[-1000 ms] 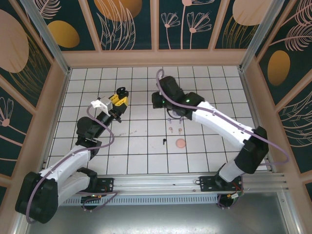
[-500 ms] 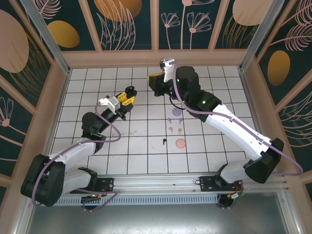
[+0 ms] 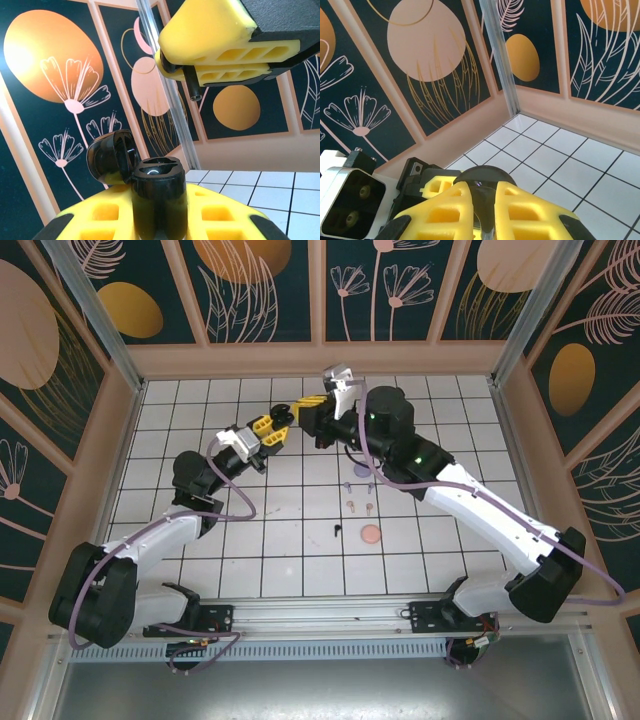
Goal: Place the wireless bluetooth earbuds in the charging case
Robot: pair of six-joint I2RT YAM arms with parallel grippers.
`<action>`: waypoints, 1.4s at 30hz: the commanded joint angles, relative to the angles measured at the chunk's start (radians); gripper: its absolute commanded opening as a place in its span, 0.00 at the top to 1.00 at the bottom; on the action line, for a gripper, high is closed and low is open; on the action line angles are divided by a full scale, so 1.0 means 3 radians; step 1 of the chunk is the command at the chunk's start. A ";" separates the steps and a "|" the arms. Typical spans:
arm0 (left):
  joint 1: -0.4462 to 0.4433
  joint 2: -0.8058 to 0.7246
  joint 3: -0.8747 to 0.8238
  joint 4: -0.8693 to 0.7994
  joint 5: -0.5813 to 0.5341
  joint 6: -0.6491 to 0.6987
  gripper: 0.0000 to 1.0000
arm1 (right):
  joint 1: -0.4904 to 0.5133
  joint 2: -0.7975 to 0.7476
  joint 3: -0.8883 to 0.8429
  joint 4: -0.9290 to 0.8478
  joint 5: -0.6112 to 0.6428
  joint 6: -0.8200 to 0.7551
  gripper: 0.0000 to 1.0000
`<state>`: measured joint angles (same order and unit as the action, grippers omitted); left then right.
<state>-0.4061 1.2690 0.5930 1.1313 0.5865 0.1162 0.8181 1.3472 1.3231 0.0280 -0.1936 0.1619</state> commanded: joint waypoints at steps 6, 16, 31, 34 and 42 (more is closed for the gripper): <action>-0.0027 0.0004 0.0108 -0.0008 0.0162 0.0104 1.00 | 0.0053 -0.0042 -0.0132 0.0319 -0.0165 0.0018 0.86; -0.0068 -0.0048 0.0099 -0.0076 0.0162 0.0145 1.00 | 0.0090 0.0077 -0.0087 0.0386 -0.0214 0.0066 0.87; -0.0073 -0.0116 0.0089 -0.0063 0.0161 0.0135 1.00 | 0.0096 0.0122 -0.0161 0.0360 -0.0101 0.0060 0.88; -0.0073 -0.0134 0.0089 -0.0060 0.0162 0.0129 1.00 | 0.0082 0.0145 -0.0171 0.0358 -0.0094 0.0059 0.88; -0.0073 -0.0167 0.0098 -0.0055 0.0176 0.0109 1.00 | 0.0039 0.0178 -0.0216 0.0363 -0.0120 0.0084 0.89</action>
<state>-0.4221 1.2427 0.6006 1.0882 0.6205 0.1390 0.8383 1.3849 1.2770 0.1036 -0.2337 0.1722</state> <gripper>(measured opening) 0.224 0.110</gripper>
